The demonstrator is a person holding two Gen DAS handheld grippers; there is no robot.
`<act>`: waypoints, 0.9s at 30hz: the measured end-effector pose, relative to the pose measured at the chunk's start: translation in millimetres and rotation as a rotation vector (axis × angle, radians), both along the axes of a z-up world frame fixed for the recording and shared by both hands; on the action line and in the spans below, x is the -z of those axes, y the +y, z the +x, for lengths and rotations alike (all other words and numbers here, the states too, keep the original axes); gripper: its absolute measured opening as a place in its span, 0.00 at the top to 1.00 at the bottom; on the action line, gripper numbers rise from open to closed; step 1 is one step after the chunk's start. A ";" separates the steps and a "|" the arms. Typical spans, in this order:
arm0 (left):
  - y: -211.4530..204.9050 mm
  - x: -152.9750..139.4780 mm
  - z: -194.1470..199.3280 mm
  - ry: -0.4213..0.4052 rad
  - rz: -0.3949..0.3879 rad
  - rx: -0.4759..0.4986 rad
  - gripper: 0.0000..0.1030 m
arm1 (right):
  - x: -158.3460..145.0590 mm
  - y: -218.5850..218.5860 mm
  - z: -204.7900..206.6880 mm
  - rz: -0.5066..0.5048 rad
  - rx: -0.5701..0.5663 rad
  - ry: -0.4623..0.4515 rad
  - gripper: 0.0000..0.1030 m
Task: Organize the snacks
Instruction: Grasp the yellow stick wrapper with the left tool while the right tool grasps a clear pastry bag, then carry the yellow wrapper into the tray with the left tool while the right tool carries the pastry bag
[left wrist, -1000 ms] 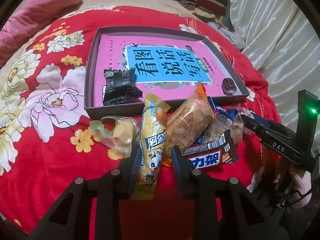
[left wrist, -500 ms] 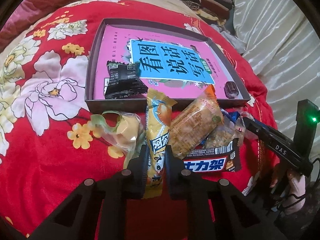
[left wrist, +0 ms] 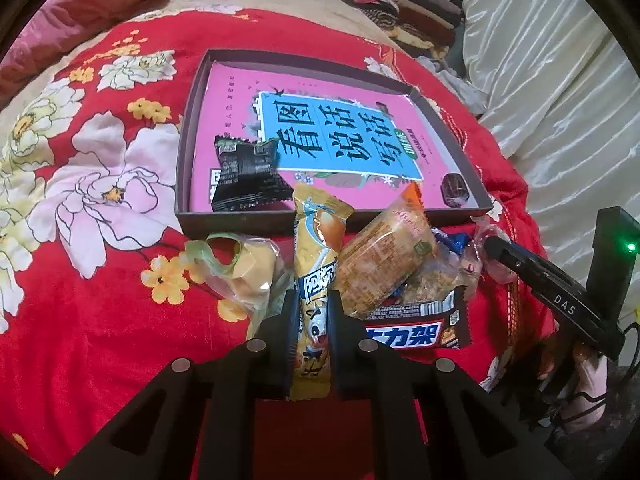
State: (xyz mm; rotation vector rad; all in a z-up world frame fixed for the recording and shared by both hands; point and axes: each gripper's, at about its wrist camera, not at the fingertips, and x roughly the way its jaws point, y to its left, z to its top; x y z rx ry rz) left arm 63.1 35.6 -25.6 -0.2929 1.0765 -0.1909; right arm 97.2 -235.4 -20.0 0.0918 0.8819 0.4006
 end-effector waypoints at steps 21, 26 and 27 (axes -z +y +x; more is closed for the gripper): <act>7.3 -32.1 -3.0 -0.094 -0.021 -0.031 0.89 | -24.5 2.2 -7.5 0.065 -0.030 -0.128 0.68; 10.0 -38.9 -1.1 -0.116 -0.023 -0.040 0.89 | -28.1 1.4 -5.3 0.075 -0.032 -0.151 0.68; 11.0 -39.7 -1.1 -0.119 -0.023 -0.044 0.89 | -28.3 0.9 -4.6 0.076 -0.030 -0.153 0.68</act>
